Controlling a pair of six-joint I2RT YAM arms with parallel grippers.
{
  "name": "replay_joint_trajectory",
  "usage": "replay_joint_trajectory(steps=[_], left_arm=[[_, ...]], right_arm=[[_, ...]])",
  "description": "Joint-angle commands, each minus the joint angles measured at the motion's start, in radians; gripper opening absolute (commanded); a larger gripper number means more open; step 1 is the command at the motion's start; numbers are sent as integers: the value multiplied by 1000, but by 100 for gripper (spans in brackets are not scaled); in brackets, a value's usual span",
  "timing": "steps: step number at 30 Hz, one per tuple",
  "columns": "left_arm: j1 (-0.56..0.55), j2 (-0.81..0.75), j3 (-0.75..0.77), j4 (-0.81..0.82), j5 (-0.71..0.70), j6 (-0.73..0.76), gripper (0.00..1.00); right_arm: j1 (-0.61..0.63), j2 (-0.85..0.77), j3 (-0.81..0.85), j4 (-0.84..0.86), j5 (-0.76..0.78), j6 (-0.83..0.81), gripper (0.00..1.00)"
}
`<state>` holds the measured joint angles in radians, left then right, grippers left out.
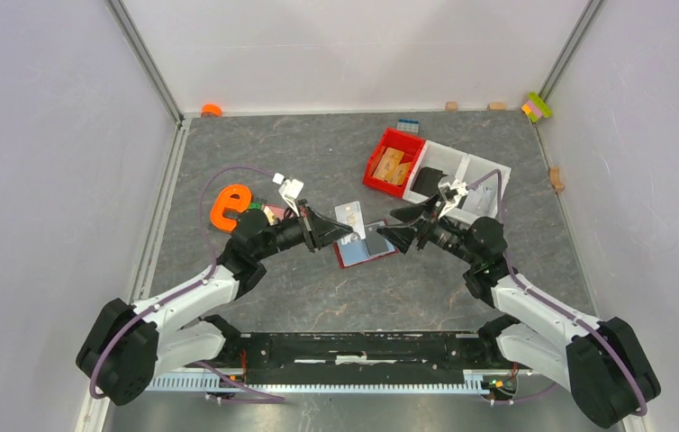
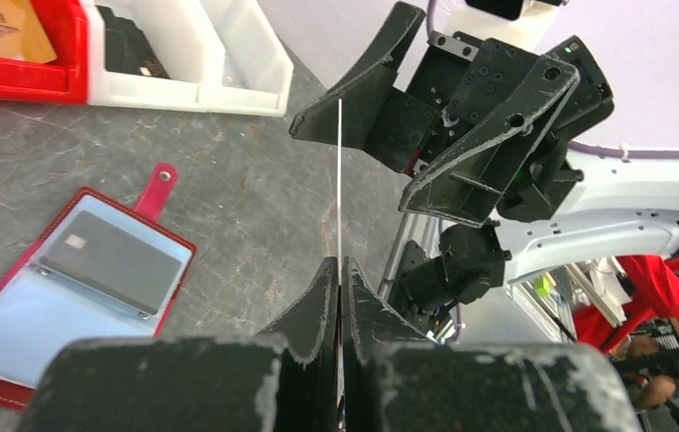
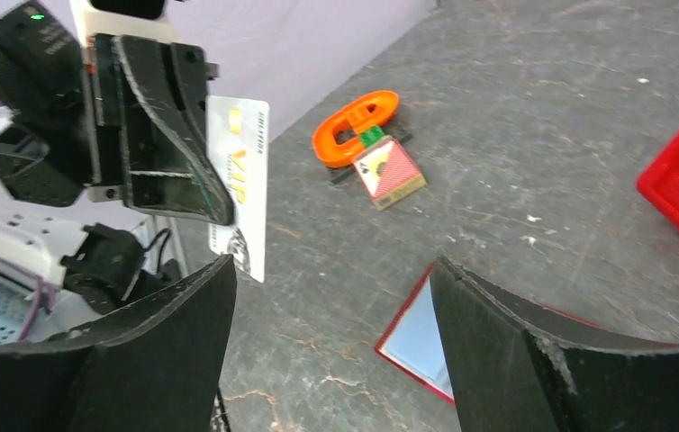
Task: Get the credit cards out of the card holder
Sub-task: Place the credit card in the storage box.
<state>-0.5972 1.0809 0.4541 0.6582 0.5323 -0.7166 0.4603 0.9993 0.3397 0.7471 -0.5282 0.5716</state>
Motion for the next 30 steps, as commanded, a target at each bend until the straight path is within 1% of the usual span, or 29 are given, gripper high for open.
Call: replay_joint_trajectory(steps=[1, 2, 8, 11, 15, 18, 21, 23, 26, 28, 29, 30], left_arm=[[-33, 0, 29, 65, 36, 41, 4], [-38, 6, 34, 69, 48, 43, 4], [-65, 49, 49, 133, 113, 29, 4], [-69, 43, 46, 138, 117, 34, 4], [-72, 40, 46, 139, 119, 37, 5], [-74, 46, 47, 152, 131, 32, 4], [-75, 51, 43, 178, 140, 18, 5], [-75, 52, 44, 180, 140, 17, 5], [-75, 53, 45, 180, 140, 17, 6], [-75, 52, 45, 177, 137, 17, 10], [-75, 52, 44, 174, 134, 18, 14], [-75, 48, 43, 167, 127, 21, 21]], right_arm=[[13, -6, -27, 224, -96, 66, 76], [16, 2, -28, 252, -111, 79, 71], [45, 51, -17, 337, -178, 118, 54], [62, 59, -7, 342, -193, 112, 50], [78, 67, 8, 293, -181, 82, 44], [92, 83, 18, 288, -185, 75, 40], [103, 96, 27, 289, -201, 76, 32], [111, 98, 29, 300, -210, 80, 30], [126, 94, 33, 316, -217, 86, 19], [129, 91, 36, 310, -216, 85, 8], [129, 89, 37, 301, -210, 80, 5], [129, 86, 39, 282, -201, 71, 2]])
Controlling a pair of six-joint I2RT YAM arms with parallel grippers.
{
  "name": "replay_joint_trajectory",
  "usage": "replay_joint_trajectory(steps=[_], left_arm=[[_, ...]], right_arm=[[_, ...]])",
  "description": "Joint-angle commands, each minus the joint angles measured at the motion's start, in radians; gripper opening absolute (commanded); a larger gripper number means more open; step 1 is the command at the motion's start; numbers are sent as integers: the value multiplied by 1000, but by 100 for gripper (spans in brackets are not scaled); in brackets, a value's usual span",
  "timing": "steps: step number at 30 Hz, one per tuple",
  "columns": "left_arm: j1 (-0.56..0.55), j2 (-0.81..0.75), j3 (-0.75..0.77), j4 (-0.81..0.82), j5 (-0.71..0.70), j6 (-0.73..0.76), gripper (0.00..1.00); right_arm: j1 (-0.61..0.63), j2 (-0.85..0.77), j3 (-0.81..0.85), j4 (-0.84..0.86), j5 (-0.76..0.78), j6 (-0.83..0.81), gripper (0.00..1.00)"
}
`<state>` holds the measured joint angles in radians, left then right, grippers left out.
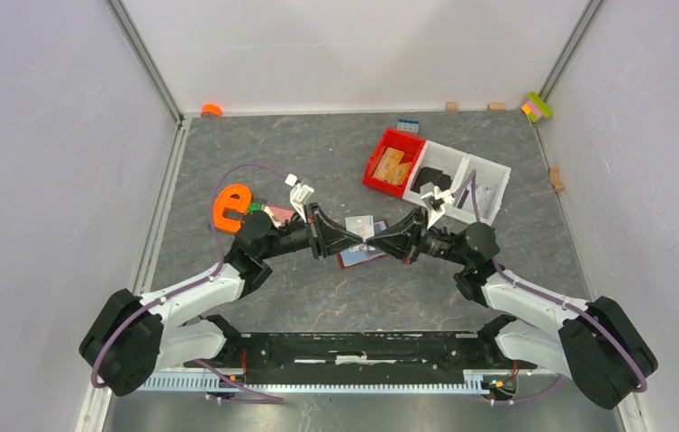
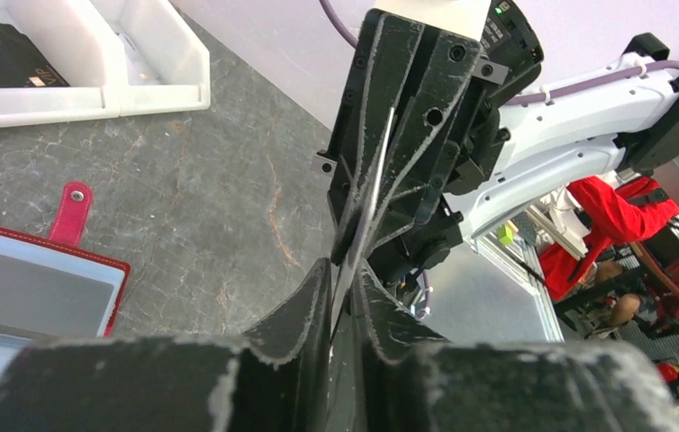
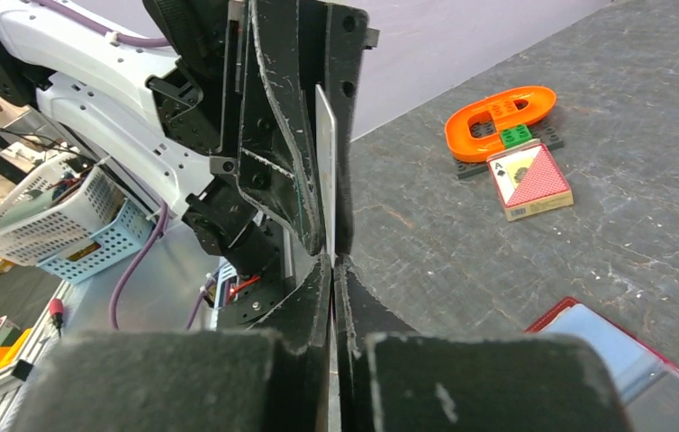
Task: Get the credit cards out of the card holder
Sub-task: Place the credit card in the storage box.
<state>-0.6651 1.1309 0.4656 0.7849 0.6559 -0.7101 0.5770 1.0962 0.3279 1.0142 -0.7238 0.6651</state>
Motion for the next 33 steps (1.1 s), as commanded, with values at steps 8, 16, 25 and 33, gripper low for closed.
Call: replay_joint_trajectory(steps=[8, 16, 25, 33], left_arm=[[-7, -89, 59, -273, -244, 128, 58], [-7, -187, 55, -483, -549, 141, 85], [-7, -208, 49, -487, -565, 147, 94], [-7, -172, 56, -457, -507, 152, 92]], right_arm=[[10, -96, 82, -327, 280, -213, 0], [9, -194, 182, -767, 845, -340, 0], [-110, -164, 355, -1073, 1192, -392, 0], [-365, -97, 422, -1130, 1075, -391, 0]])
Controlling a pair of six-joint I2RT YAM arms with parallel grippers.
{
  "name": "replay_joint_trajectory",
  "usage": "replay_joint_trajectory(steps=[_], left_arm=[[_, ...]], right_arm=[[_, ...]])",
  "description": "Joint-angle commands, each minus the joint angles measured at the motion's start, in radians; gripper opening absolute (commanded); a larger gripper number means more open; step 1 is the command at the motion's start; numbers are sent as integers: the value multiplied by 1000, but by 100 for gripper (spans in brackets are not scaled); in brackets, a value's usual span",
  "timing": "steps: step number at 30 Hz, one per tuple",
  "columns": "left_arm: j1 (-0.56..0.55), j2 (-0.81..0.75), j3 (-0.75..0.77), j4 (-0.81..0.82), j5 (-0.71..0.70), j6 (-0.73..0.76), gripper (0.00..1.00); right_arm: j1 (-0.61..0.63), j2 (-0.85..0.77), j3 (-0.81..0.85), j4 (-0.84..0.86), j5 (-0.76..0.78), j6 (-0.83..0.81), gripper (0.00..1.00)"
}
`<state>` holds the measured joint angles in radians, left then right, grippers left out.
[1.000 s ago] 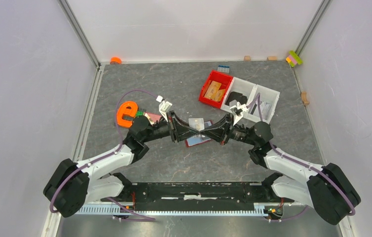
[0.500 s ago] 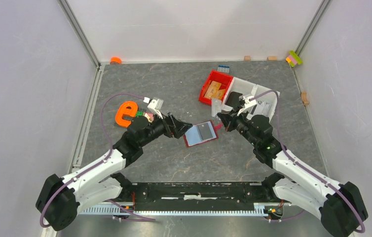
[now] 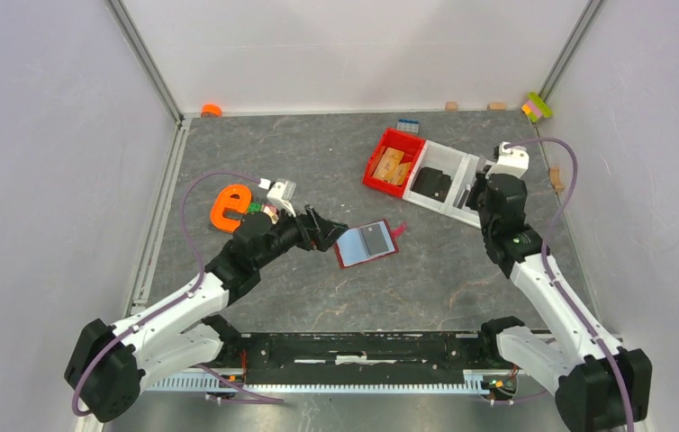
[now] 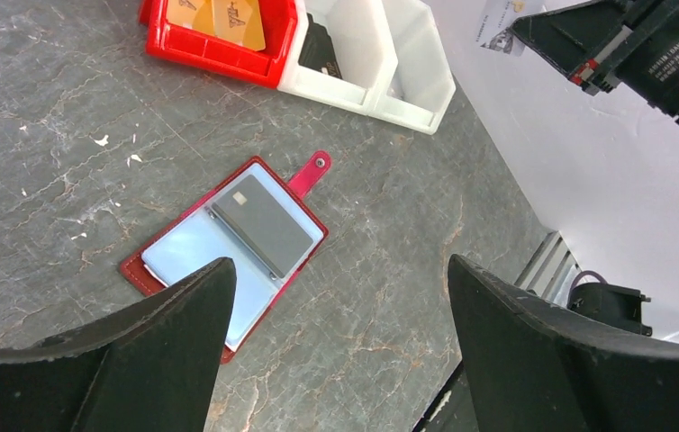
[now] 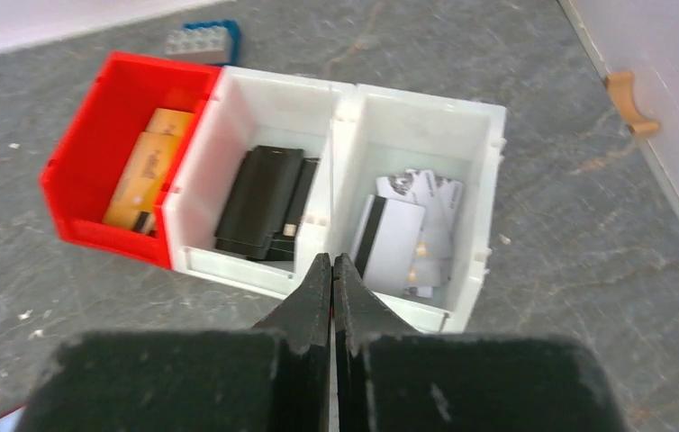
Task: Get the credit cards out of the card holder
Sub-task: Place the credit card in the storage box.
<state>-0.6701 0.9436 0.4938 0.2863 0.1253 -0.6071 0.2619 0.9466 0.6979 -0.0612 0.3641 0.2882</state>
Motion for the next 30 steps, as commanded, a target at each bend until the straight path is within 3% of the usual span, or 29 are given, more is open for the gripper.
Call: replay_joint_trajectory(steps=[1, 9, 14, 23, 25, 30], left_arm=[[-2, 21, 28, 45, 29, 49, 92], [-2, 39, 35, 47, 42, 50, 91], [-2, 44, 35, 50, 48, 50, 91], [-2, 64, 42, 53, 60, 48, 91], [-2, 68, 43, 53, 60, 47, 91], [-2, 73, 46, 53, 66, 49, 91]], right_arm=[[-74, 81, 60, -63, -27, -13, 0], [-304, 251, 0, 91, -439, 88, 0], [-385, 370, 0, 197, -634, 154, 0], [-392, 529, 38, 291, -678, 218, 10], [-392, 543, 39, 291, -653, 221, 17], [-392, 533, 30, 279, -558, 224, 51]])
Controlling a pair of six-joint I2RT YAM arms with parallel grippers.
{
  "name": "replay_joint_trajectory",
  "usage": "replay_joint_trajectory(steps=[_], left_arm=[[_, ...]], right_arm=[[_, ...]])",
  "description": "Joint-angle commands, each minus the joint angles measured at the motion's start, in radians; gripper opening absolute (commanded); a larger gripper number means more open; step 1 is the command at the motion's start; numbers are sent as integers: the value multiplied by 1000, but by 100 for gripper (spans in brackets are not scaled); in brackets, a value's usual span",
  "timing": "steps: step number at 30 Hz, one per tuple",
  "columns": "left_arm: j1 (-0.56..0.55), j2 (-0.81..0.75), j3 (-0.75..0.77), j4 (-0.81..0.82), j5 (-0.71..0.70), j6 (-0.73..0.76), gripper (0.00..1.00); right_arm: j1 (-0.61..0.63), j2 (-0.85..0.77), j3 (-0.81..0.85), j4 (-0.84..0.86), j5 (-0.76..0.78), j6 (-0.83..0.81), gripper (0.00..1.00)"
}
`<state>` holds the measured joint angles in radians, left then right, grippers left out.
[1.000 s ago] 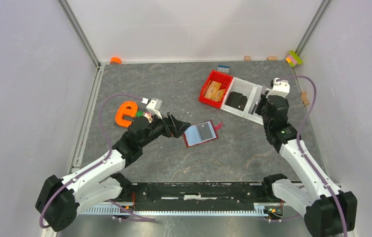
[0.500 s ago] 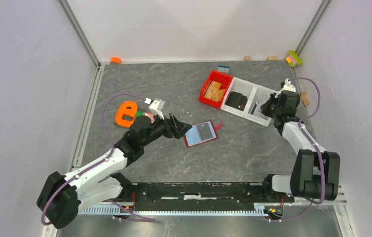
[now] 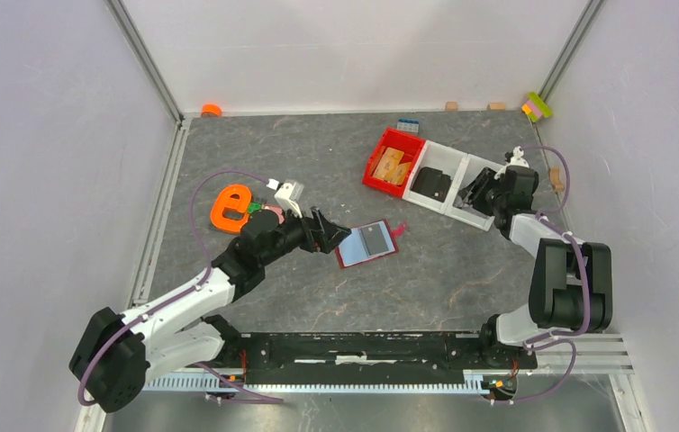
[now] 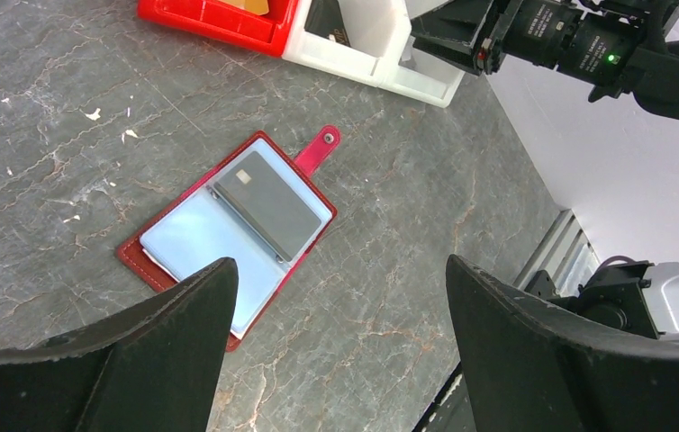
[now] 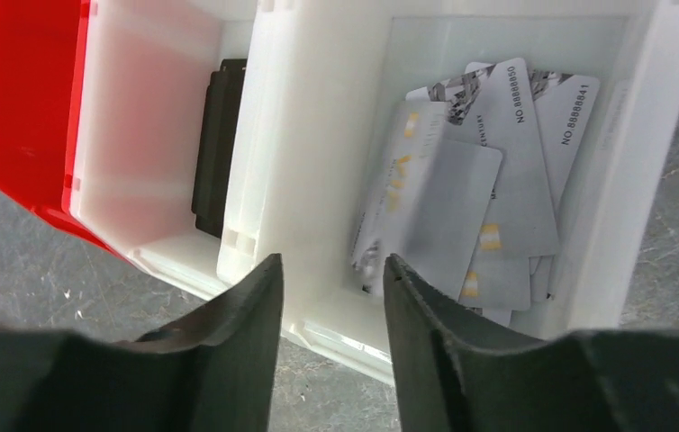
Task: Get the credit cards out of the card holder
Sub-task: Place the credit card in the storage box, then remove the credit card from the card holder.
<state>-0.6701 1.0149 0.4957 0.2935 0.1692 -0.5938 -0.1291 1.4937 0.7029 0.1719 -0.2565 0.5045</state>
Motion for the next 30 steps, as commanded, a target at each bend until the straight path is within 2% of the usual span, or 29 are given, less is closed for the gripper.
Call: replay_joint_trajectory(steps=[1, 8, 11, 13, 15, 18, 21, 26, 30], left_arm=[[-2, 2, 44, 45, 21, 35, 91], [-2, 9, 46, 45, 20, 35, 91], [-2, 13, 54, 12, -19, 35, 92], [-2, 14, 63, -27, -67, 36, 94], [-1, 18, 67, -65, -130, 25, 100], [1, 23, 67, -120, -238, -25, 100], [2, 63, 67, -146, -300, -69, 100], [2, 224, 141, -226, -286, -40, 99], [3, 351, 207, -262, -187, -10, 87]], right_arm=[[-1, -23, 24, 43, 73, 8, 54], [49, -189, 2, 13, 164, -43, 72], [164, -269, 23, -36, 244, -99, 85], [260, -302, 39, -75, 300, -141, 98], [320, -323, 31, -85, 288, -144, 98], [389, -335, -25, -54, 259, -131, 98], [469, -312, -73, -27, 243, -125, 92], [586, -210, -66, -51, 275, -117, 87], [628, -167, -100, 4, 315, -117, 83]])
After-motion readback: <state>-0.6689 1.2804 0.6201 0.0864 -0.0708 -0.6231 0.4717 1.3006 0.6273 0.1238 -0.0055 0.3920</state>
